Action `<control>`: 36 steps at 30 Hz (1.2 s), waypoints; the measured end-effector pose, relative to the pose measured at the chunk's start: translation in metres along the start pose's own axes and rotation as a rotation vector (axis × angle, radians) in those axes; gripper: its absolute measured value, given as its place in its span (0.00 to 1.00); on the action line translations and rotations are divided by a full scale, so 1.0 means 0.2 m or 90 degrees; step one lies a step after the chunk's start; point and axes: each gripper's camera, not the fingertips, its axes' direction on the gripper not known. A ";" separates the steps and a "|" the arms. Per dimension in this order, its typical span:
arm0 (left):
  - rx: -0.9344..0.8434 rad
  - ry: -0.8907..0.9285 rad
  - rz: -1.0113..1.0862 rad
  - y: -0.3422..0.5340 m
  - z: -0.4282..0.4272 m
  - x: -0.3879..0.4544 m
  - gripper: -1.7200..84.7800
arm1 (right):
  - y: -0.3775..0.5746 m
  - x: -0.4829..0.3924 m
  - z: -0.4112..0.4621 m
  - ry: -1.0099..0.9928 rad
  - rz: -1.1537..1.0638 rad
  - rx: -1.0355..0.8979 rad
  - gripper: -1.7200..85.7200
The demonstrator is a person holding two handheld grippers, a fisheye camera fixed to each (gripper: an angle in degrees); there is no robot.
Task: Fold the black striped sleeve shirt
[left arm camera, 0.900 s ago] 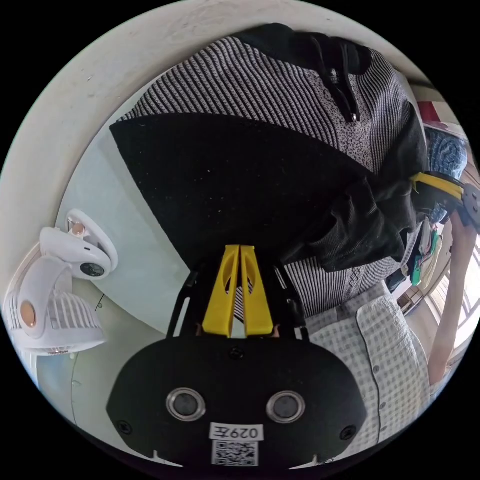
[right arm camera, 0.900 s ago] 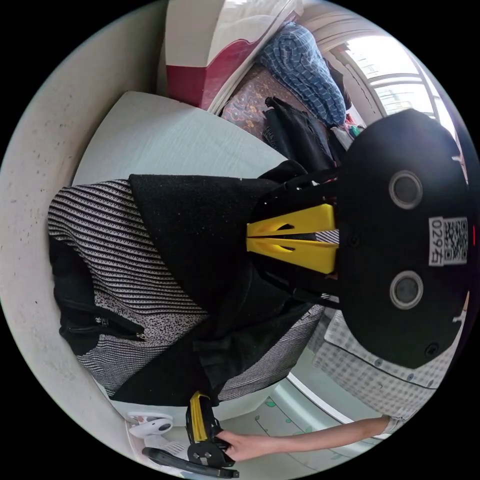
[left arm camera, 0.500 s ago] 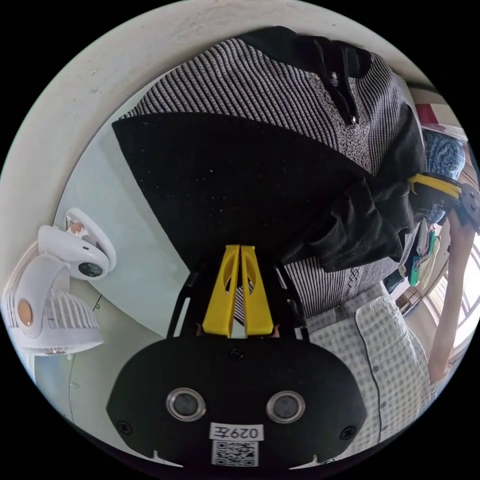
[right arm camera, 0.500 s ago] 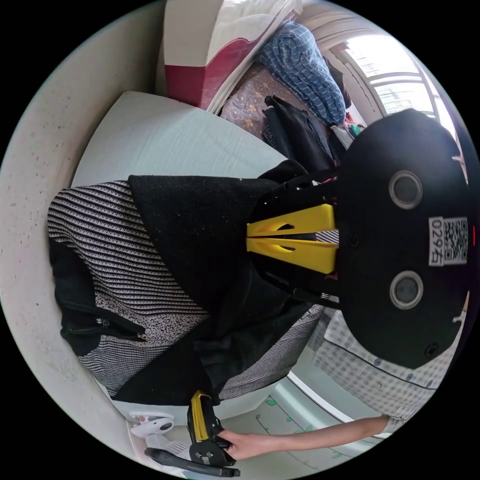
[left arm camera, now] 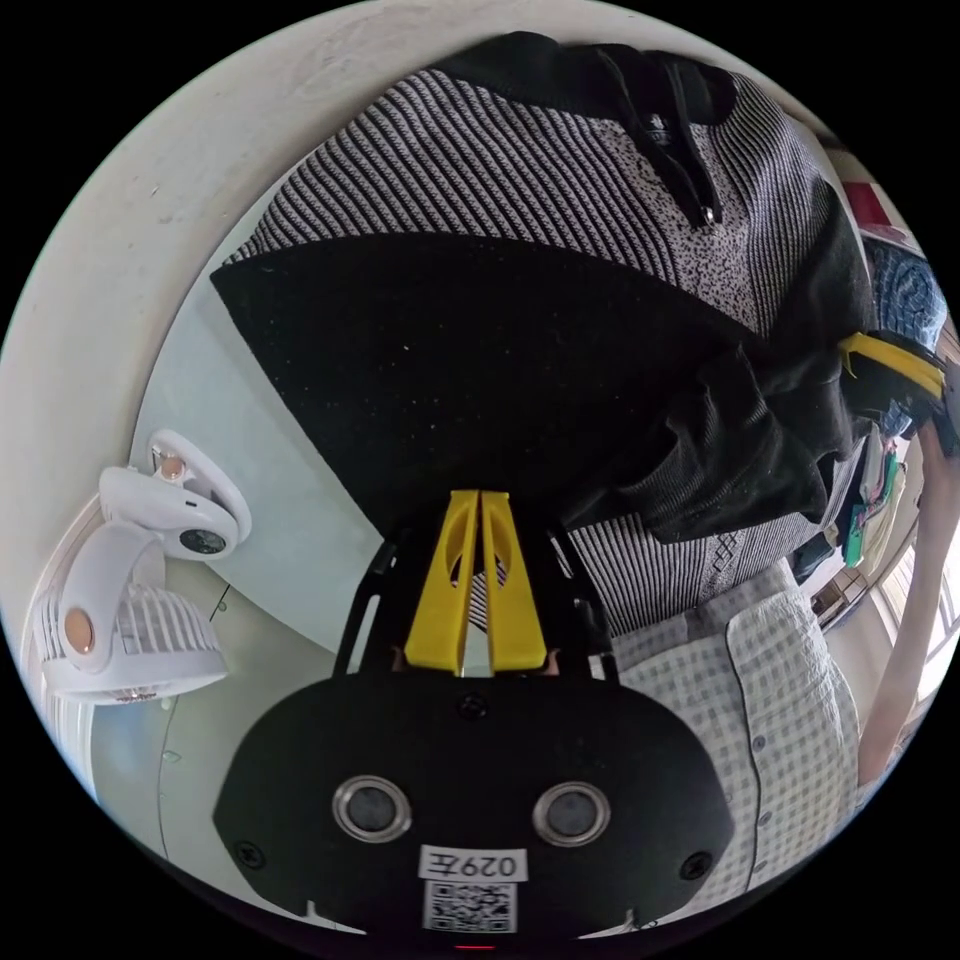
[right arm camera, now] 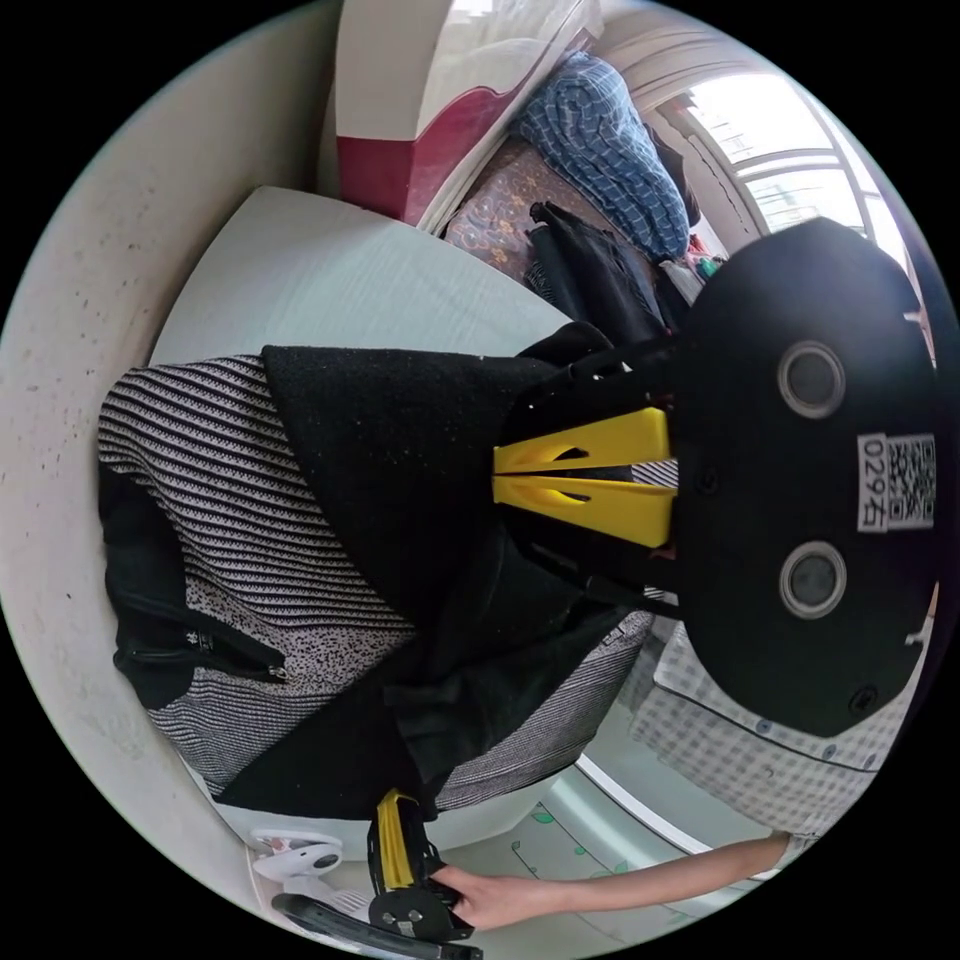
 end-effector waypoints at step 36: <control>0.055 -0.092 -0.025 0.13 0.02 0.43 0.01 | 1.50 -0.23 -1.32 -0.200 -0.186 0.301 0.10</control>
